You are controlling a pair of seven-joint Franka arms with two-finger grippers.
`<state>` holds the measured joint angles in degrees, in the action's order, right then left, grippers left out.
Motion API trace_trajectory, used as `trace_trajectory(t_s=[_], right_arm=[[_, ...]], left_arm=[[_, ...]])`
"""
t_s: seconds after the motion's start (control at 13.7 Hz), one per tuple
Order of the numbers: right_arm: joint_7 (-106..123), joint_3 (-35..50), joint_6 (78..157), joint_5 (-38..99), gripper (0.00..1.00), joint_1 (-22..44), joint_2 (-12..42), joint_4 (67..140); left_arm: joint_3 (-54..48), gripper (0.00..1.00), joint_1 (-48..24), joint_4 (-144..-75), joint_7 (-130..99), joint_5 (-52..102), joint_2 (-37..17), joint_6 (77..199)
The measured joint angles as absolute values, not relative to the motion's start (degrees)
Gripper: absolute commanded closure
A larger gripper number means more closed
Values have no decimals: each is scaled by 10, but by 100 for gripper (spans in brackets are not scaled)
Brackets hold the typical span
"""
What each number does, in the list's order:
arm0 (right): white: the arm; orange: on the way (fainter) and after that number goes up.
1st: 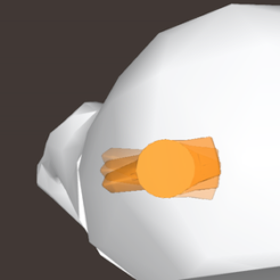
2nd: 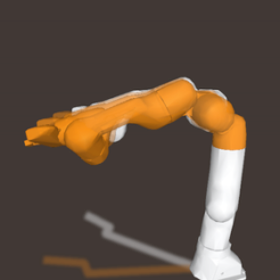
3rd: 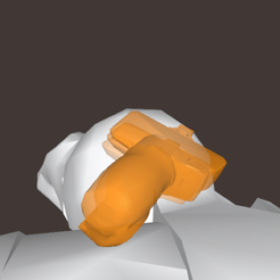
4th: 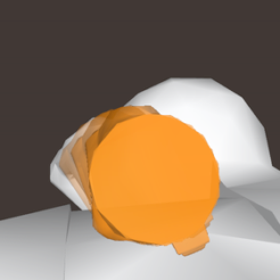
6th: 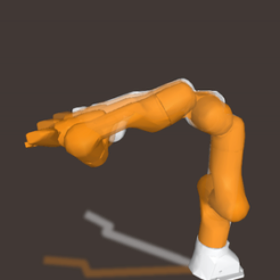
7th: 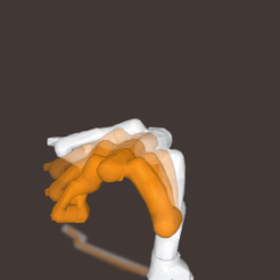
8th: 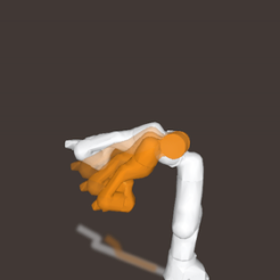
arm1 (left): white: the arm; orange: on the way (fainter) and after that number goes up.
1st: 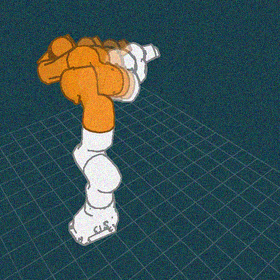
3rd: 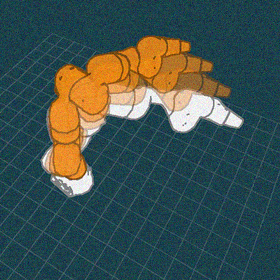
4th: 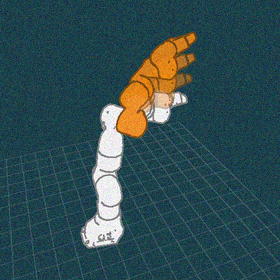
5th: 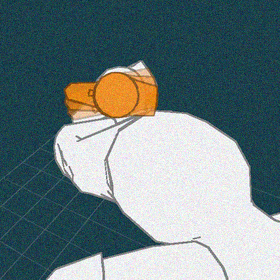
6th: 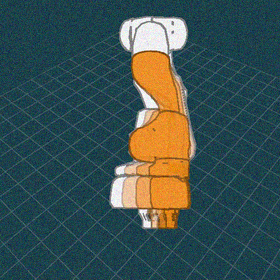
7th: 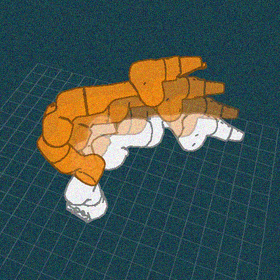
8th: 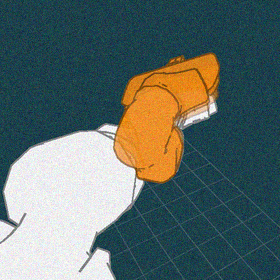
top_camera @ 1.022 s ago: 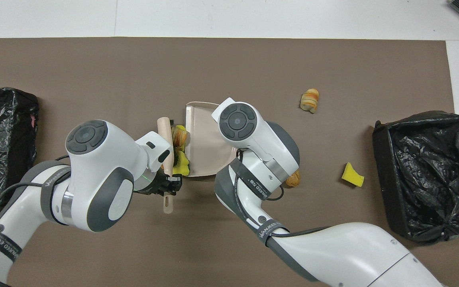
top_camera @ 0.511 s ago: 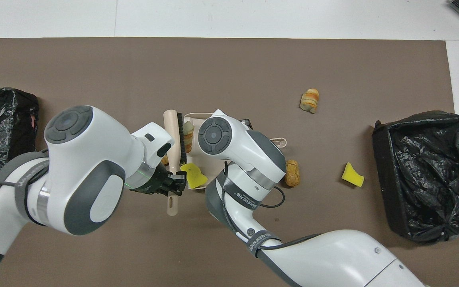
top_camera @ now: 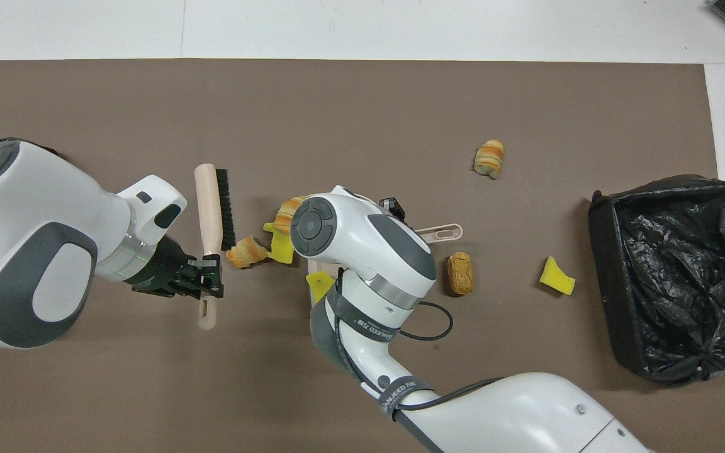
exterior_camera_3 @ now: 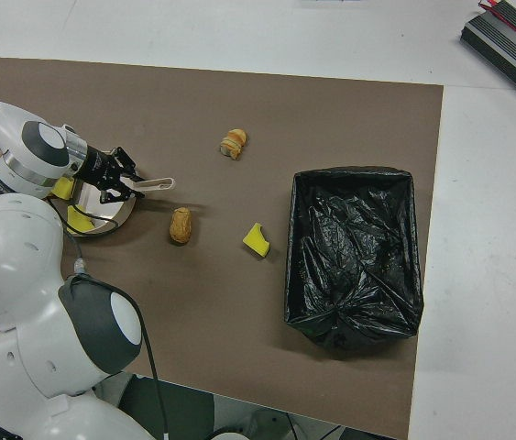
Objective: Sweep and dump trash in bin
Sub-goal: 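Sweep the remaining pieces into the dustpan with the left gripper's brush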
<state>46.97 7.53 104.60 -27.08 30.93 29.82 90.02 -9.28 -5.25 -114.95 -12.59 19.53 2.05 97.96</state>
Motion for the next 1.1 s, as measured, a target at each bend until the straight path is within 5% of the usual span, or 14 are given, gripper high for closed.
trace_trajectory(t_s=[0.44,1.1], right_arm=[[468,74,1063,-271,100,303,300,900],[466,74,1063,-271,100,302,301,900]], left_arm=[[-101,100,-40,-1253,-96,180,14,1074],[-112,100,-210,-1269,-178,257,15,1150]])
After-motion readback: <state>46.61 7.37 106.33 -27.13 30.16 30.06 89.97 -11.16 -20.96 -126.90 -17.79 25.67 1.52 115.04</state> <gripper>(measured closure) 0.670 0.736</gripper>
